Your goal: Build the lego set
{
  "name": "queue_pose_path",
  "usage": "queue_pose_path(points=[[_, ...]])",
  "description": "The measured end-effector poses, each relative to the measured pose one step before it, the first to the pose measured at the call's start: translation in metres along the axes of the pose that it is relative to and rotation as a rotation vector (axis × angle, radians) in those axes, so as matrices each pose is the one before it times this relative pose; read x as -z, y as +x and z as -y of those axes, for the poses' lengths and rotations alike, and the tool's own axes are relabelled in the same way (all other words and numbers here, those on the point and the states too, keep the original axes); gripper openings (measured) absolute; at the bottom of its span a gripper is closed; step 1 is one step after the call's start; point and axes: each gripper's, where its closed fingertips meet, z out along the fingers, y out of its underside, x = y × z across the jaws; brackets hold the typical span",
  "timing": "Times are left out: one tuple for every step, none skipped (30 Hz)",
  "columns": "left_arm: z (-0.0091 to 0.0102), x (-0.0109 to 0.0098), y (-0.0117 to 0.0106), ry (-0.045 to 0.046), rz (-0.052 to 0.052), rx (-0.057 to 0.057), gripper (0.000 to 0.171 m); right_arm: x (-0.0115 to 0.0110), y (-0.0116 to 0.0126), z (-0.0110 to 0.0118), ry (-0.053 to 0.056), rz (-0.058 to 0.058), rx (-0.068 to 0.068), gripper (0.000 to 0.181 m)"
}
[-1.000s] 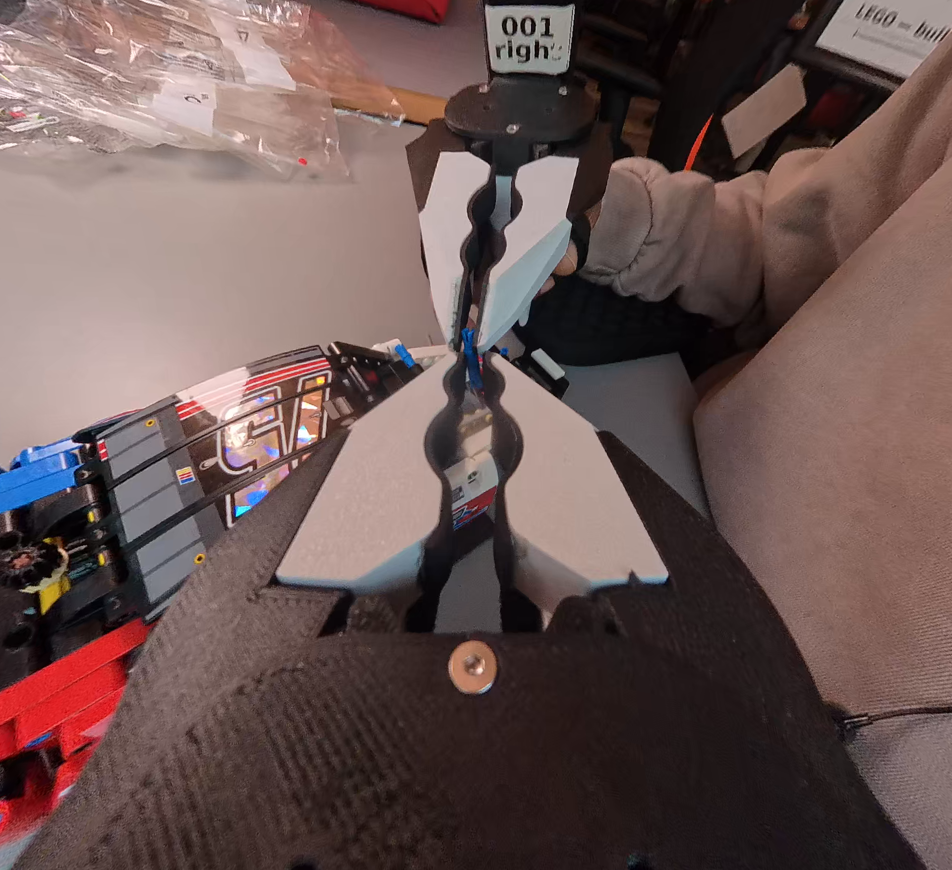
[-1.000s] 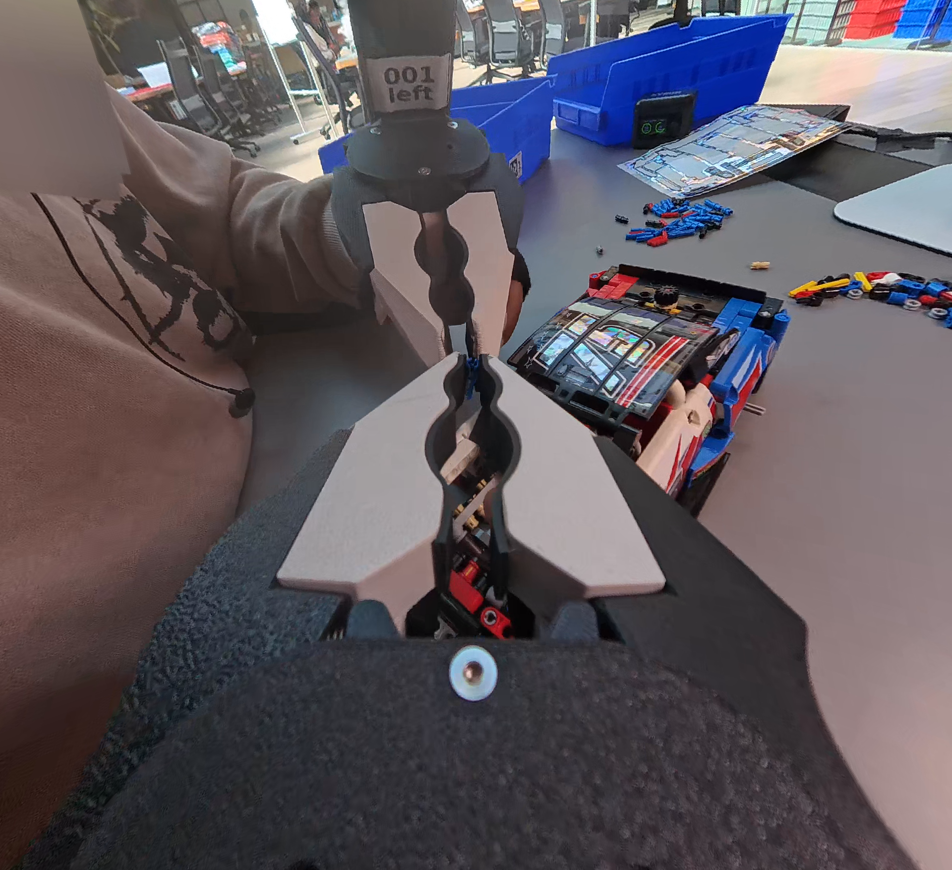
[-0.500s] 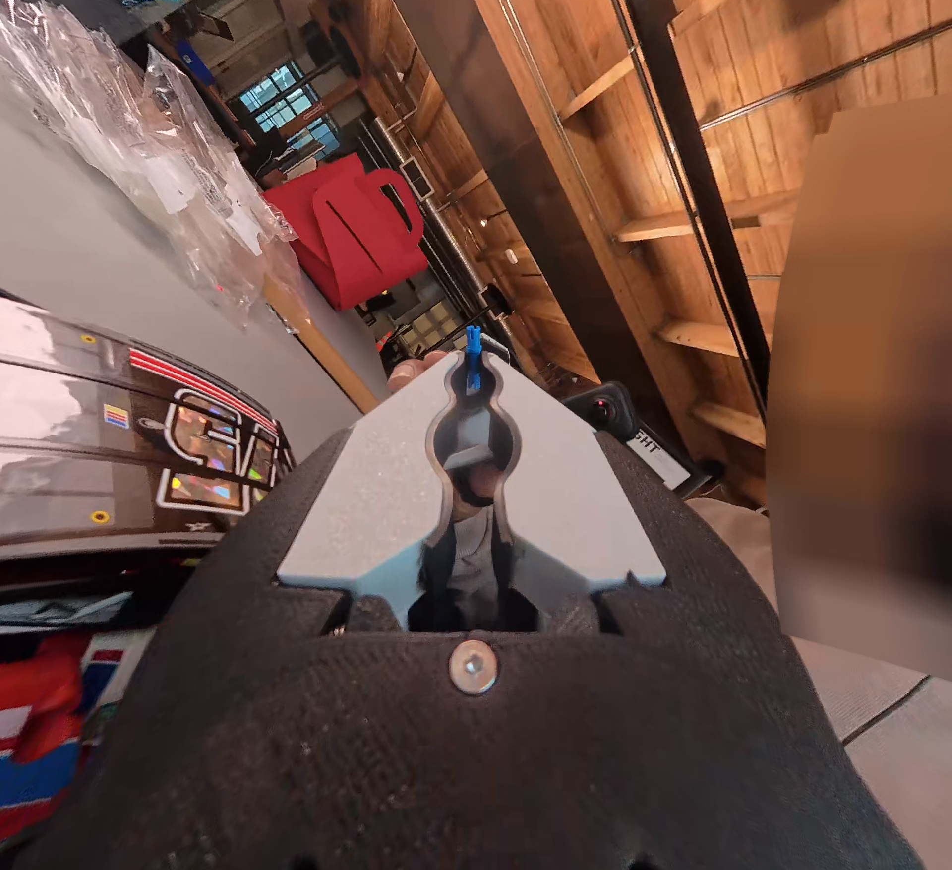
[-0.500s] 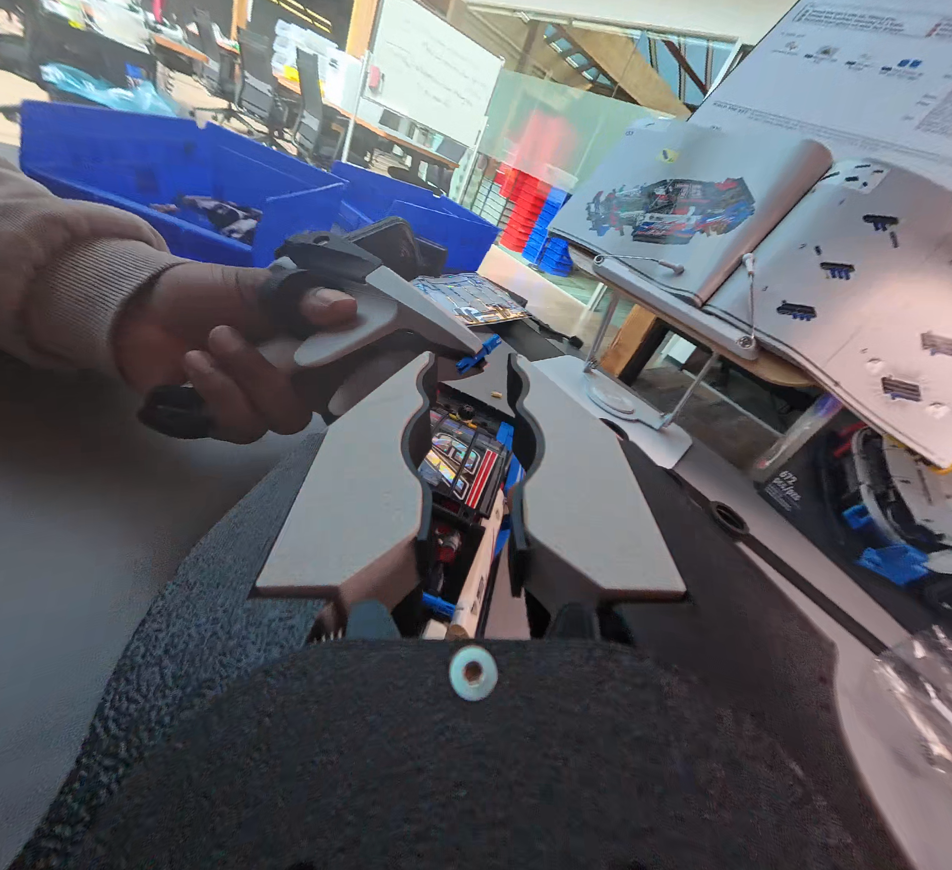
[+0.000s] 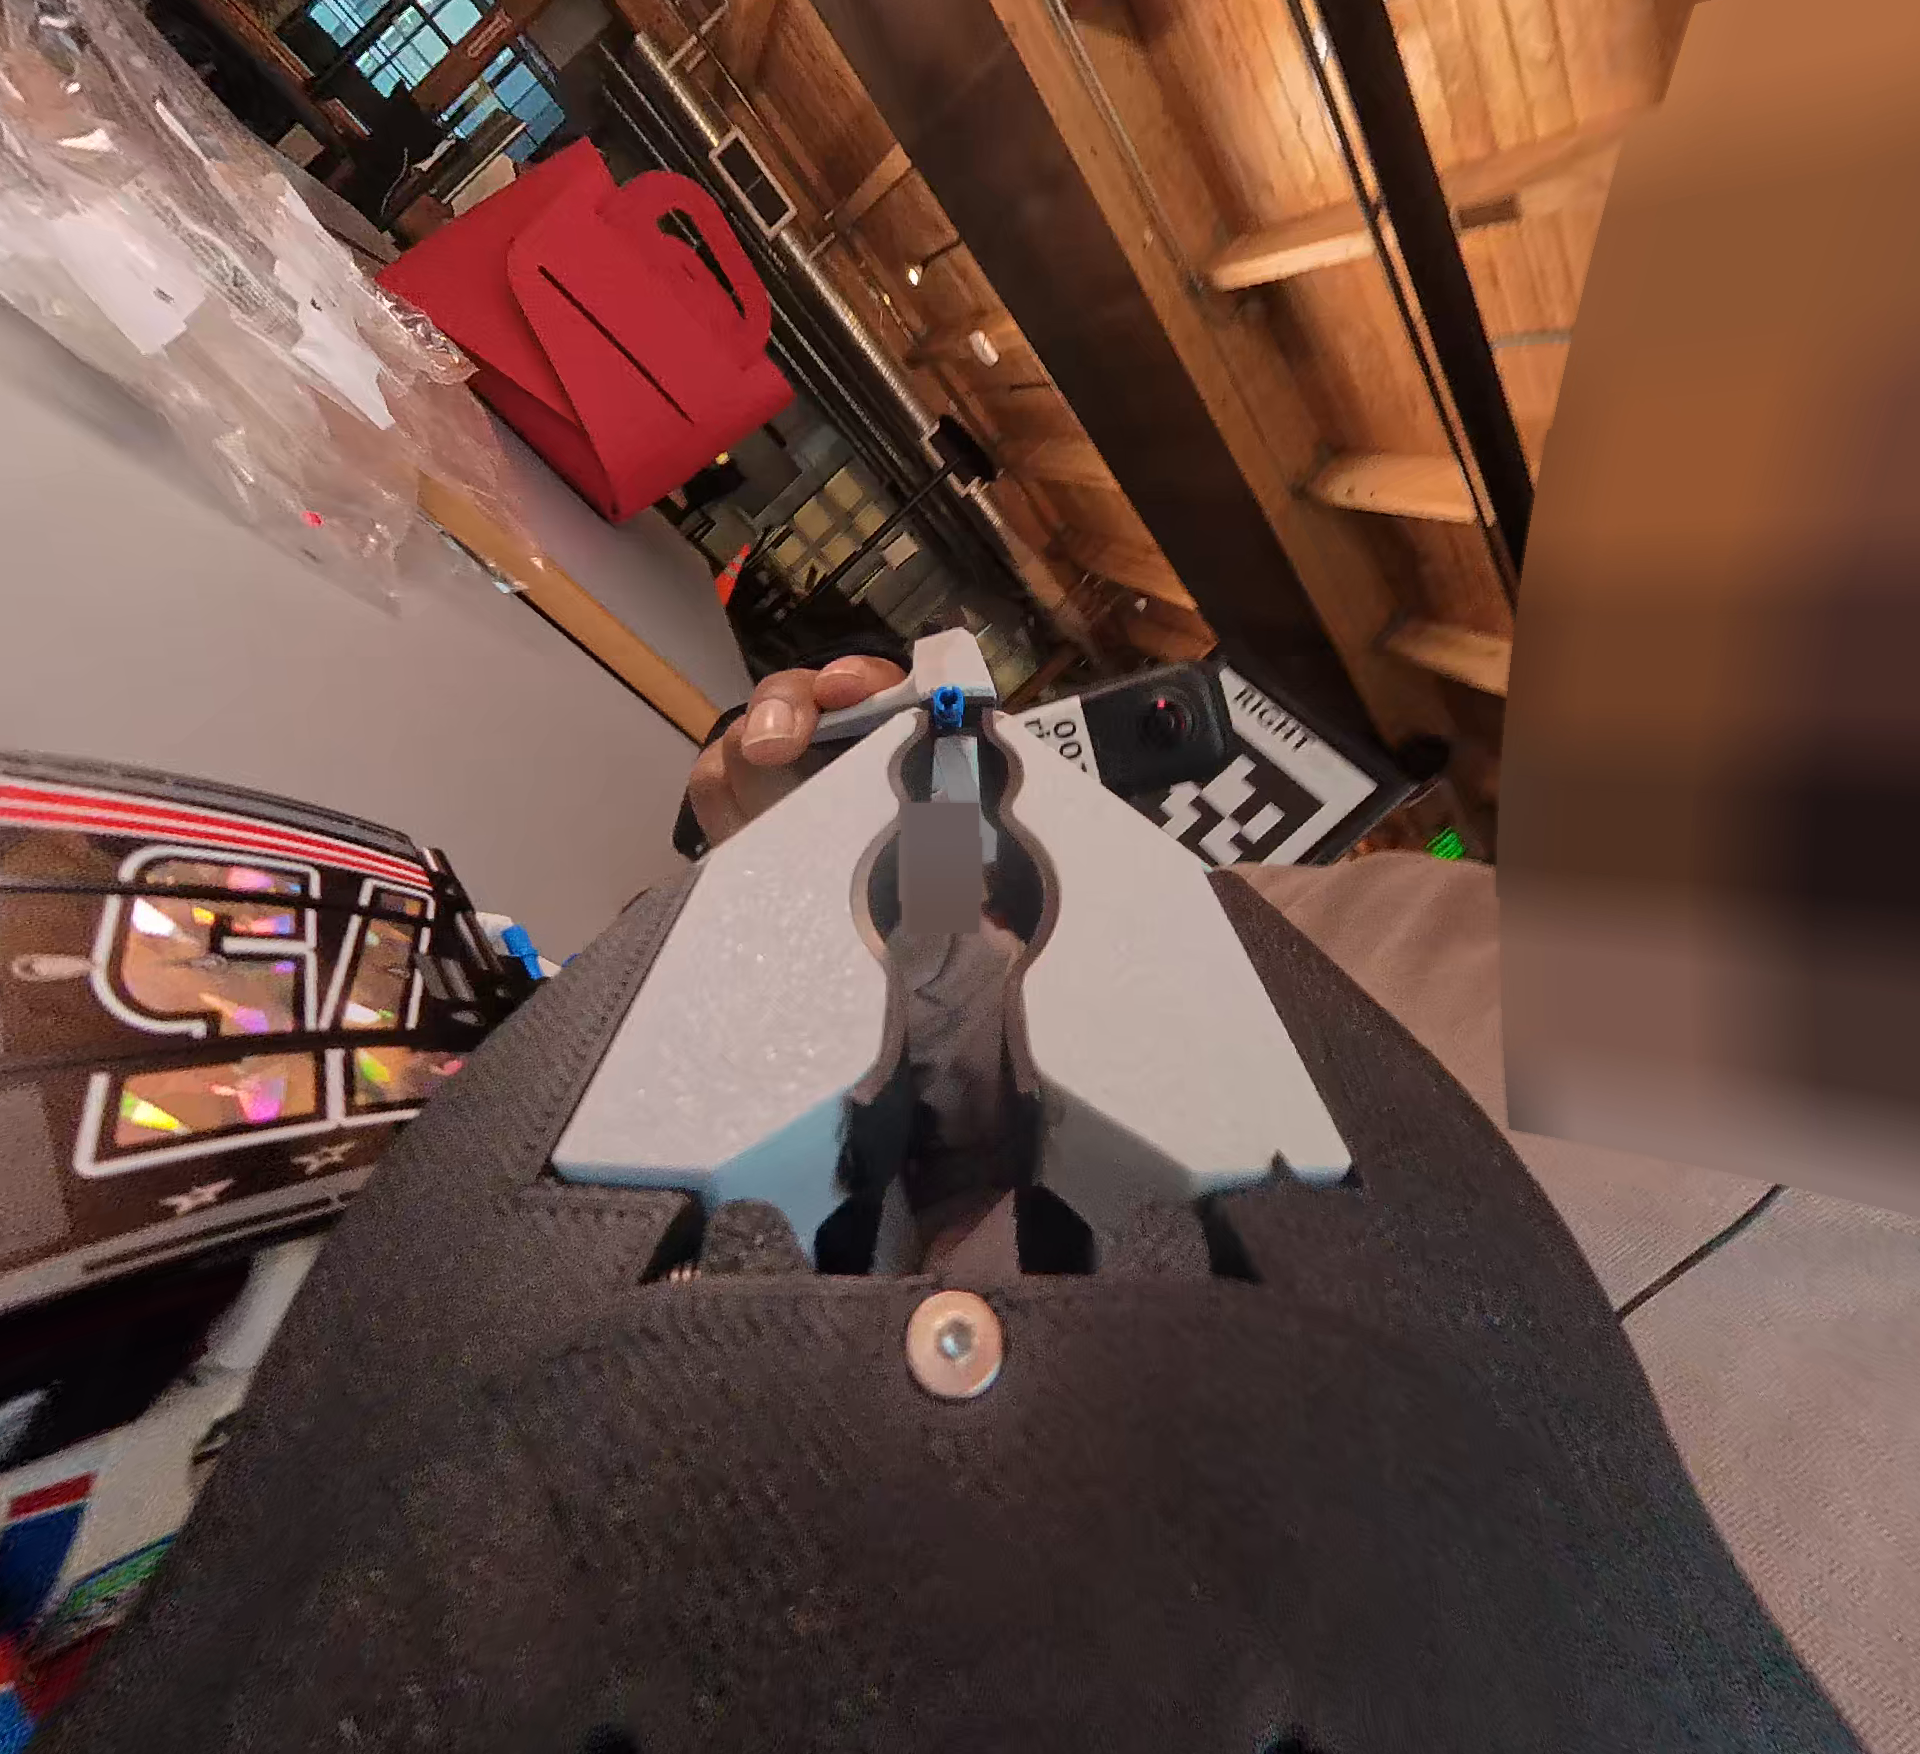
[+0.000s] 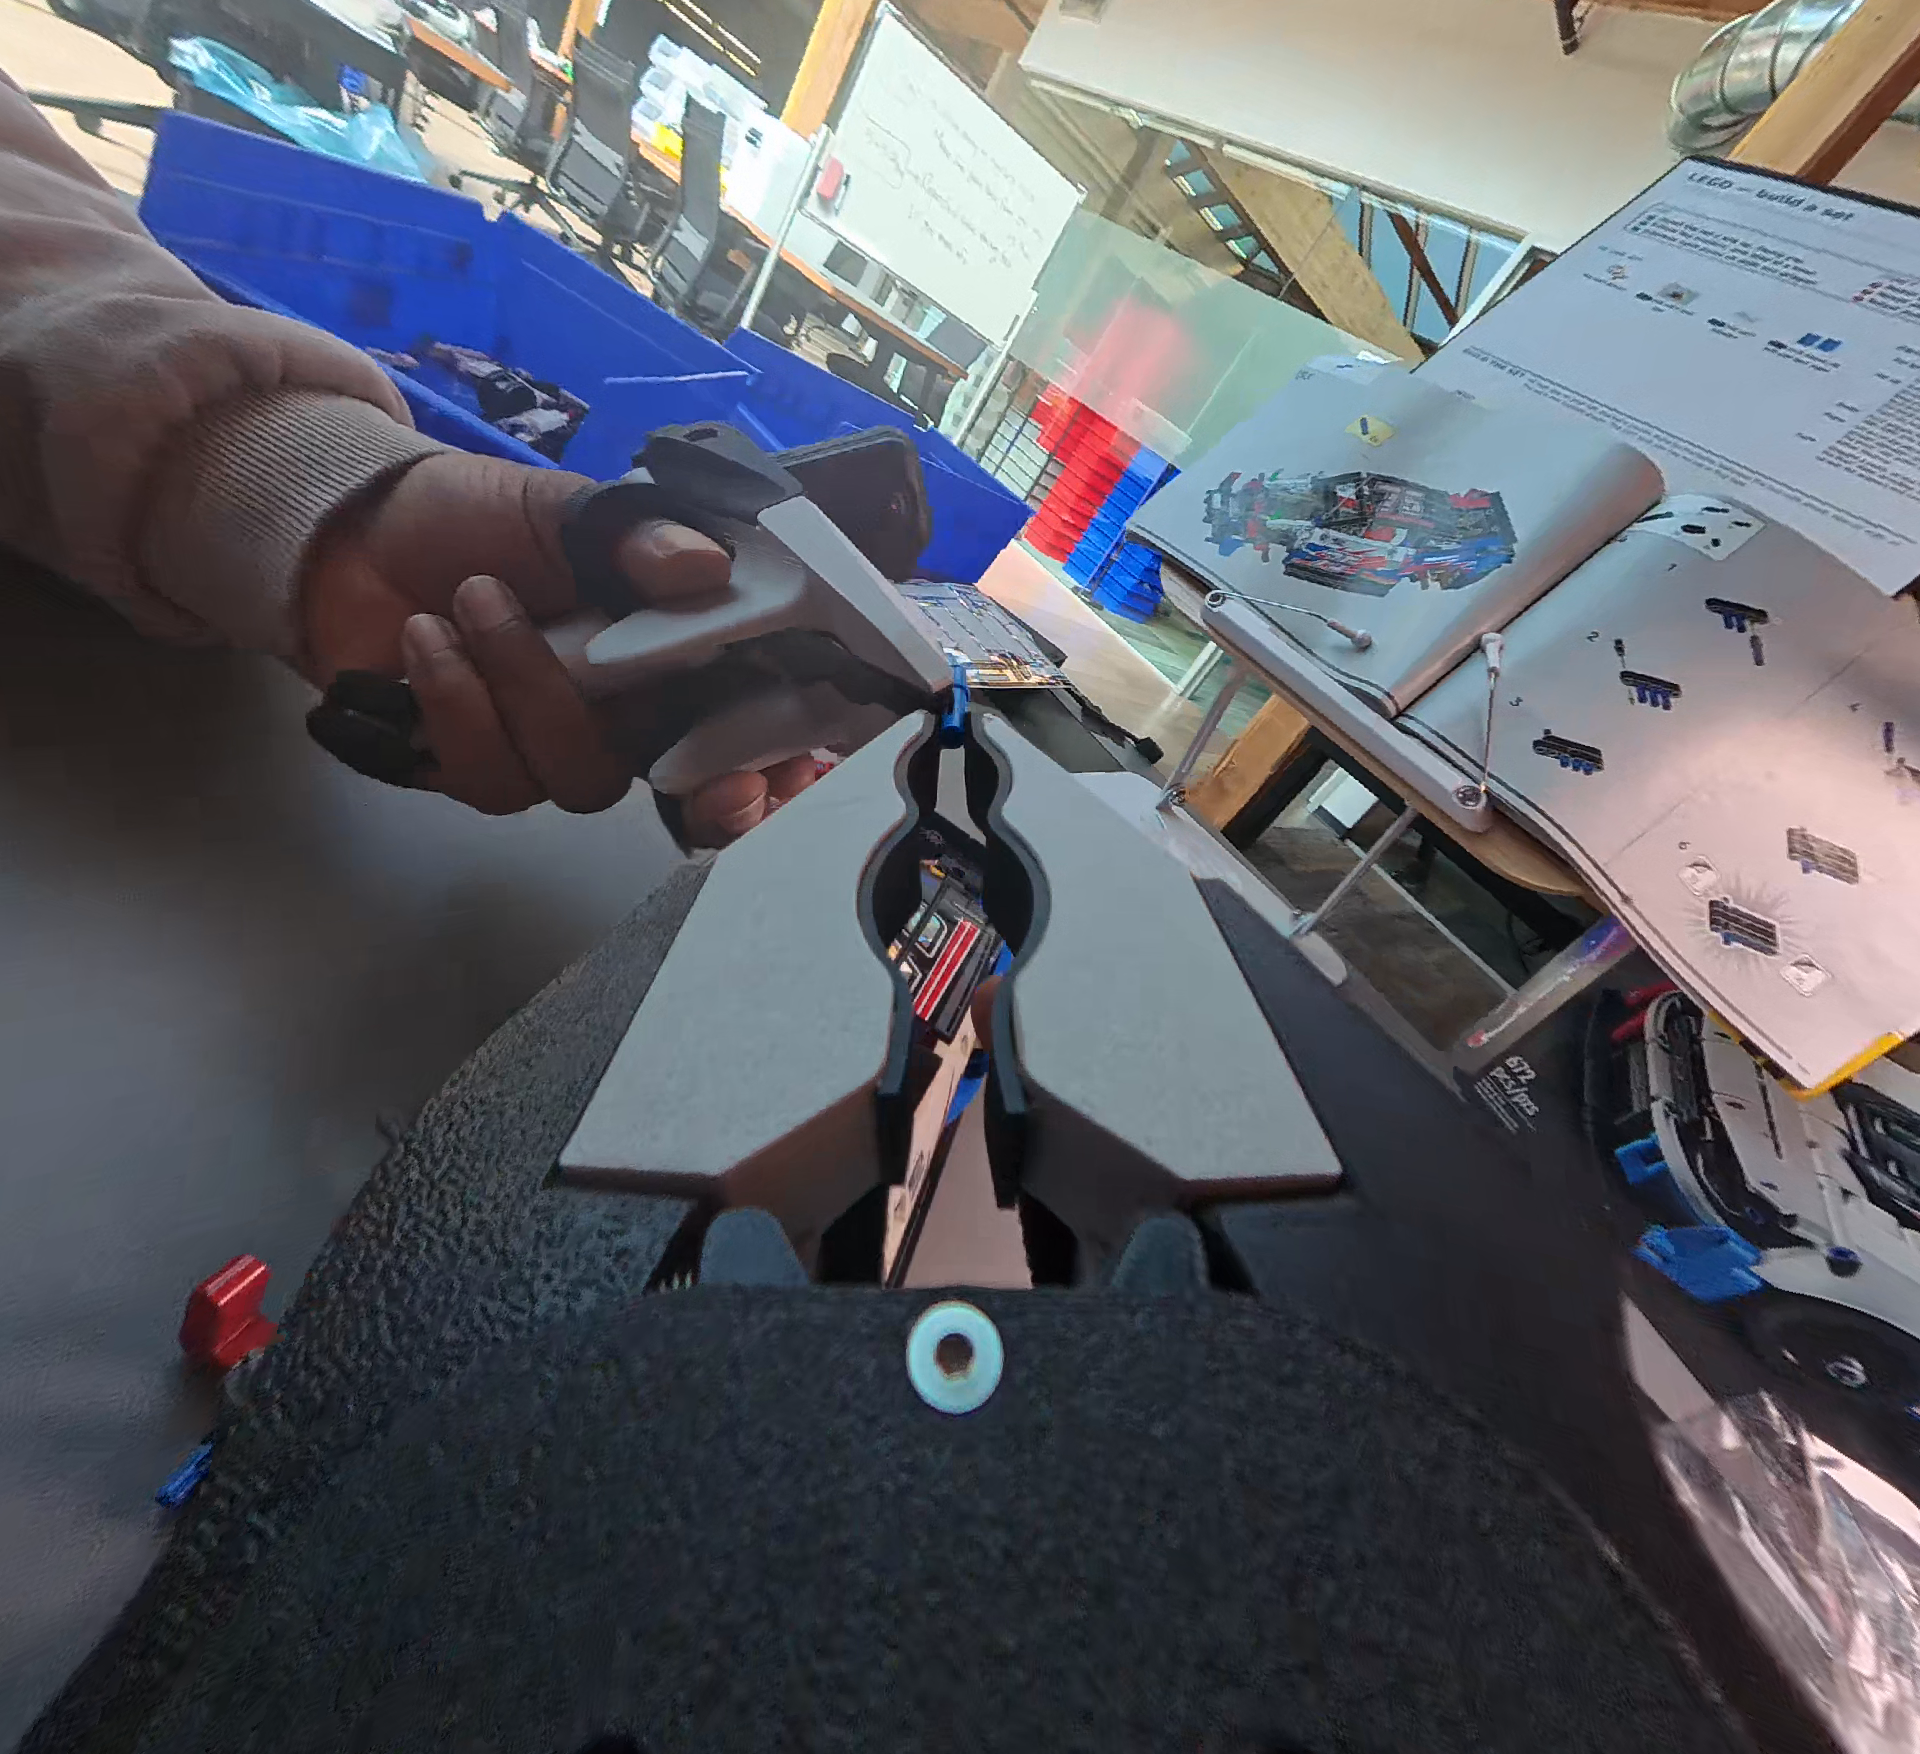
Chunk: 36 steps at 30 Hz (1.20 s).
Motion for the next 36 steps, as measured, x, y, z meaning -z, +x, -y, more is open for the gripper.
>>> queue_pose_path(points=[[-0.00206,0.00034,0.00191,-0.04377,0.0171,-0.0667,0.009,0.0022,0.00083,0.00155,0.0146,0.0136,-0.0264,0.002],[-0.00139,0.00035,0.00175,-0.04036,0.0205,-0.0618,0.011,0.00249,0.00041,0.00241,0.0178,0.0158,-0.022,0.002],[-0.00022,0.00043,0.00153,-0.02919,0.0175,-0.0495,0.011,0.00195,-0.00067,0.00095,0.0069,0.0213,-0.0188,0.001],[0.00105,0.00049,0.00053,-0.01597,0.017,-0.0347,0.011,0.00155,0.00049,-0.00003,0.003,0.0077,-0.0127,0.001],[0.00154,0.00056,0.0004,-0.00718,0.0111,-0.0236,0.011,0.00123,-0.00067,0.0012,0.0113,0.0098,-0.0083,0.001],[0.00044,0.00029,-0.00045,-0.0095,0.0106,-0.0132,0.011,0.00059,-0.00145,0.00087,0.0057,0.0125,-0.009,0.001],[-0.00091,0.00015,-0.00246,-0.01409,0.0191,-0.0072,0.011,-0.00009,-0.0021,0.00023,0.0019,0.0139,-0.0035,0.001],[-0.00091,0.00009,-0.00095,-0.00929,0.0067,-0.0077,0.011,-0.00065,-0.00257,-0.00052,-0.0026,0.0136,0.001,0.002],[-0.00065,-0.00017,0.00119,-0.00424,-0.0064,-0.0028,0.011,-0.00087,-0.00136,-0.00091,-0.0038,0.0048,0.0011,0.002],[-0.00122,-0.0004,0.001,-0.00827,-0.0053,0.0009,0.01,-0.00077,-0.00185,-0.00086,-0.0027,0.009,-0.0012,0.002],[-0.00221,-0.00072,0.00056,-0.01585,-0.0012,-0.0052,0.009,-0.00058,-0.00147,-0.00083,-0.0028,0.0078,-0.0043,0.002],[-0.00165,-0.0006,0.00071,-0.01297,0.0,-0.0117,0.006,-0.00047,-0.00099,-0.00065,-0.0017,0.0054,-0.0017,0.002],[-0.0009,-0.00032,0.0005,-0.00878,0.0031,-0.013,0.004,-0.00014,-0.00027,-0.00058,-0.0019,0.0014,-0.0003,0.002],[-0.00071,-0.00005,-0.00021,-0.01087,0.007,-0.0138,0.004,0.00003,-0.00016,-0.00032,-0.001,0.0022,-0.0002,0.002],[-0.0011,0.00012,-0.00036,-0.01604,0.0077,-0.0152,0.004,0.00006,-0.00032,-0.00079,-0.0048,0.0046,-0.0024,0.002],[-0.00108,0.00028,-0.00036,-0.01704,0.0084,-0.0196,0.004,-0.00014,-0.00049,-0.00096,-0.0036,0.0042,-0.0023,0.002],[-0.00132,0.00037,-0.00043,-0.01986,0.0121,-0.0248,0.003,-0.0003,-0.00047,-0.00151,-0.0053,0.0032,-0.0032,0.002],[-0.00243,0.00047,-0.00149,-0.02973,0.0186,-0.0309,0.003,-0.00055,-0.00083,-0.00226,-0.0087,0.0071,-0.0059,0.002],[-0.00409,0.0007,-0.00251,-0.0444,0.0258,-0.0387,0.003,-0.00089,-0.00142,-0.00397,-0.0163,0.0151,-0.013,0.002],[-0.00551,0.00055,-0.00448,-0.05554,0.0417,-0.0521,0.003,-0.00111,-0.00189,-0.00618,-0.0301,0.0238,-0.0163,0.002],[-0.00716,0.00022,-0.00535,-0.06462,0.0549,-0.0665,0.003,-0.00049,-0.00158,-0.00879,-0.0461,0.0276,-0.0152,0.002],[-0.0092,-0.00051,-0.00518,-0.07706,0.0596,-0.0756,0.003,0.00078,-0.00278,-0.01067,-0.0569,0.0426,-0.0152,0.003],[-0.01051,-0.00161,-0.002,-0.08346,0.0393,-0.0689,0.003,0.00197,-0.00539,-0.01161,-0.061,0.0617,-0.024,0.003],[-0.00831,-0.00246,-0.00005,-0.06458,0.0265,-0.0481,0.003,0.00161,-0.00365,-0.01086,-0.0533,0.0439,-0.0366,0.004],[-0.00494,-0.00293,0.0015,-0.03808,0.0135,-0.0322,0.003,0.00061,-0.00361,-0.00987,-0.0501,0.0325,-0.0343,0.006],[-0.003,-0.00318,0.00204,-0.02487,0.0043,-0.0135,0.003,-0.0011,-0.00354,-0.00846,-0.0486,0.0192,-0.0295,0.008],[-0.00271,-0.00308,0.00107,-0.02368,0.0052,-0.0139,0.003,-0.00255,-0.00043,-0.0072,-0.0495,-0.0135,-0.0244,0.008],[-0.00293,-0.00253,0.00068,-0.0269,0.0052,-0.0206,0.003,-0.00318,-0.00027,-0.00546,-0.0438,-0.0234,-0.0104,0.011],[-0.00274,-0.00189,0.00014,-0.02798,0.0061,-0.0234,0.004,-0.00292,-0.00128,-0.00446,-0.0407,-0.0227,-0.0145,0.01],[-0.0023,-0.00137,0.00009,-0.02648,0.0034,-0.0196,0.004,-0.00255,-0.00128,-0.00371,-0.0382,-0.0211,-0.0319,0.011],[-0.0021,-0.00105,0.00052,-0.02458,-0.0012,-0.0187,0.004,-0.0021,-0.00367,-0.00151,-0.0204,-0.0063,-0.048,0.013],[-0.0014,-0.00065,-0.00005,-0.02013,0.0016,-0.0192,0.004,-0.00145,-0.00172,-0.00055,-0.0112,-0.0193,-0.0606,0.012],[-0.00086,-0.00026,0.00038,-0.01554,-0.0019,-0.0172,0.004,-0.00121,0.00121,-0.00103,-0.0101,-0.0387,-0.0561,0.012],[-0.00054,-0.00006,0.00085,-0.01237,-0.0078,-0.0112,0.004,-0.00083,0.0013,-0.00131,-0.0077,-0.0434,-0.0236,0.013],[-0.00036,-0.00026,0.00044,-0.00868,-0.0069,-0.0084,0.003,0.00003,0.00094,0.00092,0.0073,-0.0425,-0.0003,0.013],[-0.00098,-0.00072,0.00058,-0.01111,-0.0095,-0.0067,0.003,-0.00041,0.00052,0.00097,0.0034,-0.0356,0.0033,0.012]])
